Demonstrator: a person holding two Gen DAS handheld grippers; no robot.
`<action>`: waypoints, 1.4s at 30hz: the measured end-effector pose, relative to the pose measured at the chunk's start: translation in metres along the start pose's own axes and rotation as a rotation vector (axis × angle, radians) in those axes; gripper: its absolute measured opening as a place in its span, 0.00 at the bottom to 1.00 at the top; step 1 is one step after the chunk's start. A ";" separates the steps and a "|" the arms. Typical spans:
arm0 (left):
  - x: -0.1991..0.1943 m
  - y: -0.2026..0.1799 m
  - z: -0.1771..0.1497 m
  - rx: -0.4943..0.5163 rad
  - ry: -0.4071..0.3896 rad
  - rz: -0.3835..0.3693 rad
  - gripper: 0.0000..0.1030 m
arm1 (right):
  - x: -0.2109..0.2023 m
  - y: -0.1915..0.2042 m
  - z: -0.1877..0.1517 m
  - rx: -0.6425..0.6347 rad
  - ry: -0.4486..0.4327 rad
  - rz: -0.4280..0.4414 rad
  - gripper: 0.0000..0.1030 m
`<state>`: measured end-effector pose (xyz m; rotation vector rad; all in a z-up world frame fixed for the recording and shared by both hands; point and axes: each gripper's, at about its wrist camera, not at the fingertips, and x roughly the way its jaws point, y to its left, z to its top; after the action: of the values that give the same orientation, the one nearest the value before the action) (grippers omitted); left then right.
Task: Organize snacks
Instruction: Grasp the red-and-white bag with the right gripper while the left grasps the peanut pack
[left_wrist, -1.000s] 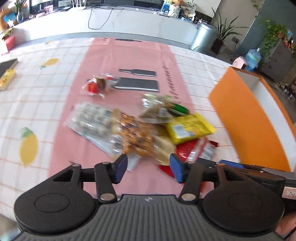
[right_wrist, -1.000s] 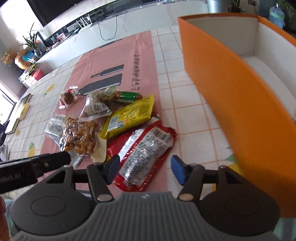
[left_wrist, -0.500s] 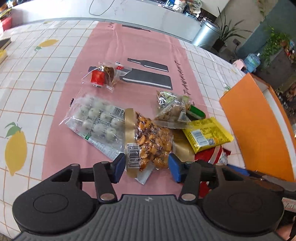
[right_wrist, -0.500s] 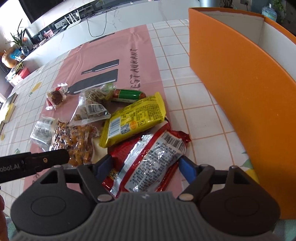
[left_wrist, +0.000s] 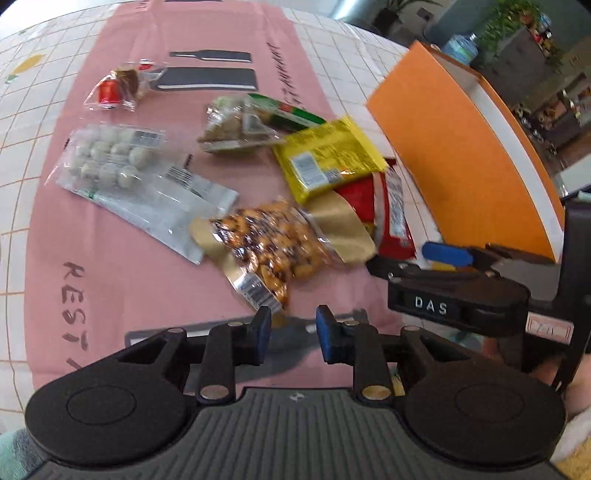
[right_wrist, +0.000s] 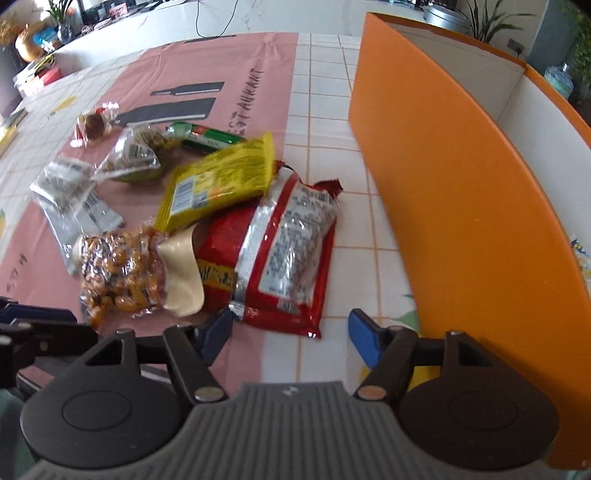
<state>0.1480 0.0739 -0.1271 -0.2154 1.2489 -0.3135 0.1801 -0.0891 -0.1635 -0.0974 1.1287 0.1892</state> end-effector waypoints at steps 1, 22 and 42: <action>-0.001 -0.004 -0.001 0.020 -0.006 0.027 0.33 | -0.001 -0.003 -0.001 0.004 0.002 0.010 0.65; 0.028 -0.037 0.038 0.687 0.066 0.143 0.75 | 0.010 -0.013 0.038 0.138 -0.055 0.118 0.79; 0.052 -0.037 0.035 0.615 0.088 0.155 0.83 | 0.023 0.007 0.039 -0.005 -0.072 0.036 0.73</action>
<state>0.1924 0.0206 -0.1510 0.4245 1.1914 -0.5591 0.2229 -0.0726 -0.1679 -0.0742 1.0590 0.2265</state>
